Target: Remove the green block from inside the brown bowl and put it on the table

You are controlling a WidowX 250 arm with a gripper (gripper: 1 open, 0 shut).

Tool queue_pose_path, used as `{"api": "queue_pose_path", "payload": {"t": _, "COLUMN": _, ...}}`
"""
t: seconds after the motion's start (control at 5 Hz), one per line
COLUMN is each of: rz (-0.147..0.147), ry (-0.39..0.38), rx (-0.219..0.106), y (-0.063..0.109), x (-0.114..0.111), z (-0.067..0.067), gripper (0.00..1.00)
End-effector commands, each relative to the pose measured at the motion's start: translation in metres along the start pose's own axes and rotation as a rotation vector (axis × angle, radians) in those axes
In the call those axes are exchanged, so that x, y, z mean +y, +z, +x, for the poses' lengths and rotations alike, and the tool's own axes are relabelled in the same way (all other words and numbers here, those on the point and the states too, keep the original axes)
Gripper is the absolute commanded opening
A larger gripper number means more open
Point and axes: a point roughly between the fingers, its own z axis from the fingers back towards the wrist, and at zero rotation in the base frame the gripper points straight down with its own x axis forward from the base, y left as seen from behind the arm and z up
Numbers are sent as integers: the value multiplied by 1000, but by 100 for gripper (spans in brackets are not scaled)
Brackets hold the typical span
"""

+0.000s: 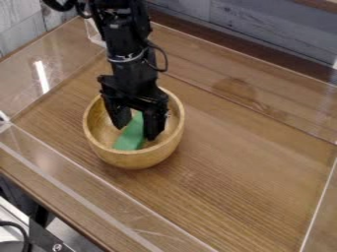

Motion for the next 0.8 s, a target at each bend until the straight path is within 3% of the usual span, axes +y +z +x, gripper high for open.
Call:
{"api": "queue_pose_path", "payload": {"t": 0.0, "rz": 3, "ry": 10, "rx": -41, "y": 7, "x": 3, "z": 6, "gripper": 100}}
{"api": "queue_pose_path", "payload": {"t": 0.2, "rz": 0, "ry": 15, "rx": -40, "y": 0, "x": 4, "z": 6, "gripper": 100}}
{"api": "queue_pose_path", "payload": {"t": 0.4, "rz": -2, "ry": 21, "rx": -41, "y": -6, "x": 3, "z": 5, "gripper": 0}}
{"api": "queue_pose_path", "payload": {"t": 0.6, "rz": -6, "ry": 29, "rx": -26, "y": -5, "x": -1, "z": 3, "gripper": 0}}
